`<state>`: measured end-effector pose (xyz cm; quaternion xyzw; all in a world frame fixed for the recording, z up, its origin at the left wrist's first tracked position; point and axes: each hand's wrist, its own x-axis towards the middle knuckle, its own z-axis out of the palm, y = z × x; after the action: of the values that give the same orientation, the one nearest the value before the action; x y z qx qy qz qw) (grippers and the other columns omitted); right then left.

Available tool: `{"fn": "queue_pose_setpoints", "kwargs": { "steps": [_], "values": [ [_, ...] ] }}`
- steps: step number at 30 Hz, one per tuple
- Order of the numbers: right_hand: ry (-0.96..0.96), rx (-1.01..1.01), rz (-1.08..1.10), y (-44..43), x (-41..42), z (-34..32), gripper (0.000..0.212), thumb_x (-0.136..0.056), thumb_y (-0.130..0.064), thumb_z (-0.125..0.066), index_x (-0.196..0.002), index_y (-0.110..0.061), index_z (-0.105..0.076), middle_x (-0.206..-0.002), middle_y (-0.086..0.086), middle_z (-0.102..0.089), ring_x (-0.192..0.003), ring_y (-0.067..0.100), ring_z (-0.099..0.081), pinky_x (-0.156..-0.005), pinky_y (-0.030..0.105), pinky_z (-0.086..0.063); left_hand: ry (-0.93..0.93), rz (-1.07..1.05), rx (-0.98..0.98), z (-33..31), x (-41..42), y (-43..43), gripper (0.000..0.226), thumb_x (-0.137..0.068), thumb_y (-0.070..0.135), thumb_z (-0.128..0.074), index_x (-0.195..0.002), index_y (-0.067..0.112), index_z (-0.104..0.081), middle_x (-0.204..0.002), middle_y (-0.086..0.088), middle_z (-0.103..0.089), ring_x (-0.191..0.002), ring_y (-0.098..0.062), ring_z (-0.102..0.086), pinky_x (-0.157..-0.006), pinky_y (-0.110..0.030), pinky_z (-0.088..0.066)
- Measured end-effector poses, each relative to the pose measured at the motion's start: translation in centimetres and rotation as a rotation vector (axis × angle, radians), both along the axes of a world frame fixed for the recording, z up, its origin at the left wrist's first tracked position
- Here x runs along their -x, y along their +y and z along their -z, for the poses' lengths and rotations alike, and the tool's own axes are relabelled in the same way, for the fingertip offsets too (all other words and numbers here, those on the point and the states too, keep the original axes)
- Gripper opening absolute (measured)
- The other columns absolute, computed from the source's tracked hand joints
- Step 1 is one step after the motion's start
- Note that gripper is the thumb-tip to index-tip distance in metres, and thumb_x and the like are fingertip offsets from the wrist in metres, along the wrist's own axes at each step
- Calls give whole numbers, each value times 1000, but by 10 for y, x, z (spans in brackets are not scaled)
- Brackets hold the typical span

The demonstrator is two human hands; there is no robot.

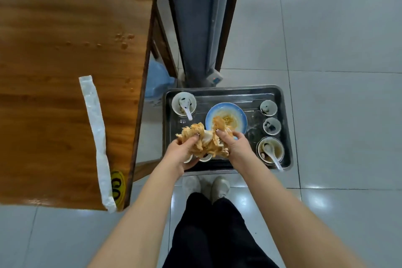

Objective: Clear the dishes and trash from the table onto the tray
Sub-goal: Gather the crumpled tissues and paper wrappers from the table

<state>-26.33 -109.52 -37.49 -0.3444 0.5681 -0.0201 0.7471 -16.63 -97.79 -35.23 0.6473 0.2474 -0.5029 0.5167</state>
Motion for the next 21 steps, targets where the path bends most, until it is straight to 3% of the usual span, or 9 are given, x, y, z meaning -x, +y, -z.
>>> {"fn": "queue_pose_setpoints", "kwargs": {
  "steps": [2, 6, 10, 14, 18, 21],
  "values": [
    [43, 9, -28, 6, -8, 23, 72, -46, -35, -90, -105, -18, -54, -108, 16, -67, -101, 36, -65, -92, 58, -49, 16, -20, -15, 21, -7, 7, 17, -85, 22, -71, -95, 18, -58, -103, -6, -65, -94, -20, -61, -71, -35, -55],
    [123, 20, -99, 9, -26, 67, 64, -55, -37, -89, -105, -21, -55, -105, 11, -68, -101, 31, -65, -96, 54, -48, 40, -71, -53, 59, -23, 19, 14, -86, 19, -69, -93, 17, -58, -94, -4, -66, -87, -20, -62, -71, -35, -54],
    [165, 29, -105, 10, -48, 83, 92, -38, -53, -90, -112, -15, -53, -107, 10, -67, -99, 28, -64, -93, 52, -50, 25, -117, -90, 82, -32, 17, 19, -85, 21, -71, -99, 15, -59, -101, -8, -66, -89, -22, -63, -68, -33, -53],
    [234, 119, -152, 11, -63, 103, 48, -78, -36, -77, -106, -17, -44, -97, 1, -58, -84, 14, -57, -77, 35, -48, -10, -161, -172, 110, -47, 13, 38, -84, 23, -73, -116, 11, -56, -109, -7, -65, -98, -23, -63, -73, -33, -54],
    [256, 221, -259, 14, -70, 120, 45, -77, -41, -76, -100, -24, -42, -107, 8, -61, -92, 24, -64, -84, 50, -54, -89, -62, -288, 138, -59, 14, 49, -78, 32, -77, -118, 11, -56, -111, -9, -66, -100, -26, -65, -86, -40, -55],
    [287, 318, -358, 14, -73, 128, 44, -80, -40, -74, -104, -19, -44, -101, 4, -59, -89, 21, -63, -79, 43, -55, -165, 52, -419, 148, -64, 13, 56, -73, 40, -79, -117, 12, -58, -110, -8, -66, -101, -29, -64, -90, -47, -53]
  ]
}}
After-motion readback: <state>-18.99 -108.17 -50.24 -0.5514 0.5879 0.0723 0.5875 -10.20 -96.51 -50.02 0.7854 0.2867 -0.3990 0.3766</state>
